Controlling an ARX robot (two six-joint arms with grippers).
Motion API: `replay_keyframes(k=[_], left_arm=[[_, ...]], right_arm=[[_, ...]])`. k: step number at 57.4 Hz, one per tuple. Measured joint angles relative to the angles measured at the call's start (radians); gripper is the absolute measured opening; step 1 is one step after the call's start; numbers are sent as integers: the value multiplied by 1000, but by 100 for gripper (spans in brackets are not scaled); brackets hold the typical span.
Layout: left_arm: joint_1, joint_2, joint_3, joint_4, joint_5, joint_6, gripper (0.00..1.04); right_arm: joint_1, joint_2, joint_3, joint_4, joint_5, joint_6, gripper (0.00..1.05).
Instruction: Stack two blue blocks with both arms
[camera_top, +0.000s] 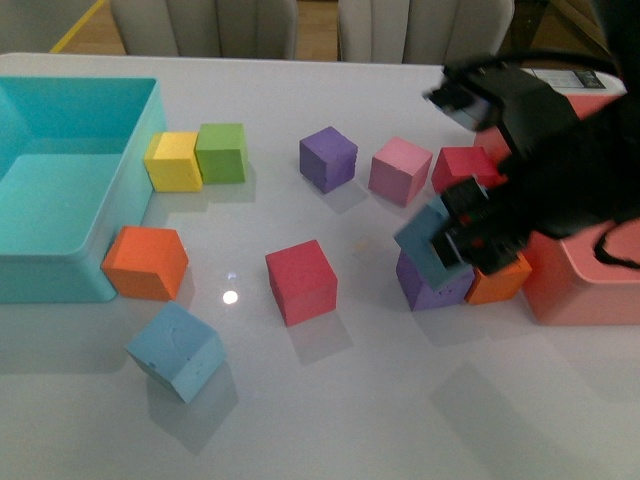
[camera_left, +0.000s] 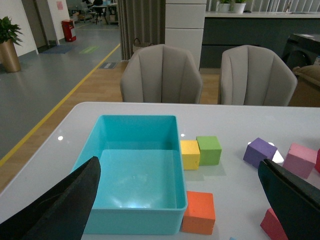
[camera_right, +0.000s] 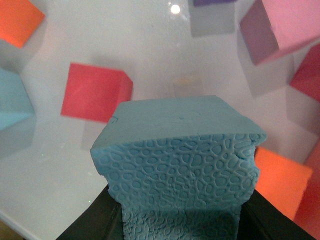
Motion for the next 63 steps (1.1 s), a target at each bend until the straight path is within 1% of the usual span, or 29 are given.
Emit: replay_keyframes(k=[8, 20, 28, 37, 63], left_arm=[[0, 0, 0, 0, 0, 0, 96], [0, 0, 0, 0, 0, 0, 96], [0, 0, 0, 0, 0, 0, 96], [0, 0, 0, 0, 0, 0, 96], [0, 0, 0, 0, 0, 0, 96]], right_arm=[[35, 163, 233, -73, 12, 33, 40], [71, 438, 629, -239, 72, 55, 40], [84, 552, 785, -318, 98, 66, 40], [95, 622, 845, -346, 105, 68, 40], [99, 713, 865, -338, 105, 119, 40]])
